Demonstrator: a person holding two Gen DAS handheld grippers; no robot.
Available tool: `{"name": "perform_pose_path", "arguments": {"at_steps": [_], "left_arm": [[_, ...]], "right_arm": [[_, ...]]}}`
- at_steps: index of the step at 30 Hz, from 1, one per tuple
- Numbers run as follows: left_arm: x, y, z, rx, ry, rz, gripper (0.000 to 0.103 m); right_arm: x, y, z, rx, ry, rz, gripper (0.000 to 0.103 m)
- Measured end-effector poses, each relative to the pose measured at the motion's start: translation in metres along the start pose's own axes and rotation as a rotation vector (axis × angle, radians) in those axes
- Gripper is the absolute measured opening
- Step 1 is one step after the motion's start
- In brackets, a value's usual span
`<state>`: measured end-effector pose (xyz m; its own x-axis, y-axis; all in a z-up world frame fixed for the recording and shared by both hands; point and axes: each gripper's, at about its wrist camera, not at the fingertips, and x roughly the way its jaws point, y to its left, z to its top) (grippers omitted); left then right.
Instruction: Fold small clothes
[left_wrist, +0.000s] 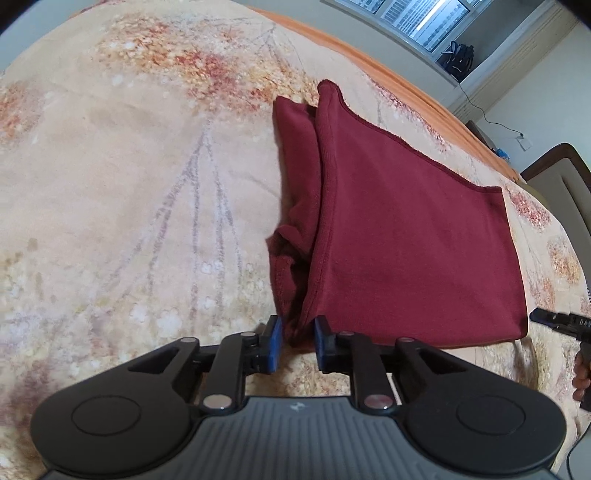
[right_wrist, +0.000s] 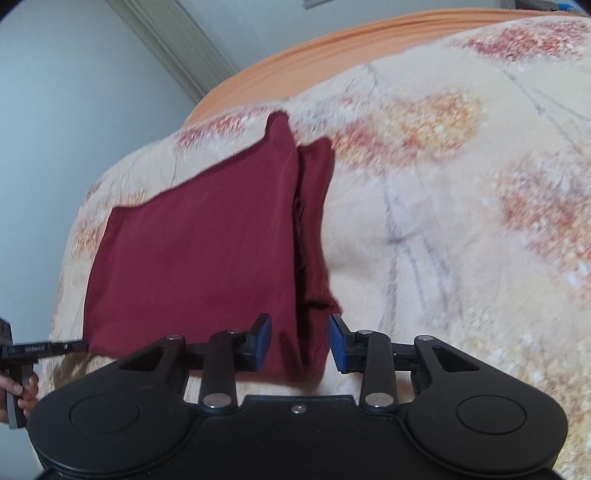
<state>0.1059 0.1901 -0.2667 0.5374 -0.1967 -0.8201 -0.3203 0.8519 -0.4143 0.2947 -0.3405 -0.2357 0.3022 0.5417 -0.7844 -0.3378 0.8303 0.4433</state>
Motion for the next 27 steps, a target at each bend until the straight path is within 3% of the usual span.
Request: {"name": "perform_pose_path", "arguments": {"at_steps": [3, 6, 11, 14, 19, 24, 27], "left_arm": [[-0.004, 0.006, 0.001, -0.004, -0.006, 0.008, 0.037], [-0.007, 0.011, 0.003, -0.018, -0.012, 0.012, 0.045], [-0.009, 0.014, 0.009, -0.034, -0.038, 0.009, 0.059], [-0.007, 0.014, 0.019, -0.034, -0.066, 0.012, 0.068], [0.004, 0.018, 0.049, -0.051, -0.104, 0.014, 0.07], [0.029, 0.026, 0.074, -0.131, -0.079, -0.074, 0.071], [0.045, 0.028, 0.084, -0.158, -0.065, -0.14, 0.071]], "right_arm": [[-0.007, 0.006, 0.011, -0.009, -0.04, 0.007, 0.048], [-0.004, 0.024, 0.021, -0.046, -0.052, 0.046, 0.052], [0.024, 0.076, 0.032, -0.177, -0.023, 0.112, 0.054], [0.05, 0.111, 0.035, -0.286, 0.01, 0.119, 0.062], [0.095, 0.151, 0.041, -0.372, 0.052, 0.112, 0.063], [0.118, 0.167, 0.049, -0.369, 0.048, 0.115, 0.061], [0.126, 0.17, 0.053, -0.388, 0.051, 0.087, 0.047]]}}
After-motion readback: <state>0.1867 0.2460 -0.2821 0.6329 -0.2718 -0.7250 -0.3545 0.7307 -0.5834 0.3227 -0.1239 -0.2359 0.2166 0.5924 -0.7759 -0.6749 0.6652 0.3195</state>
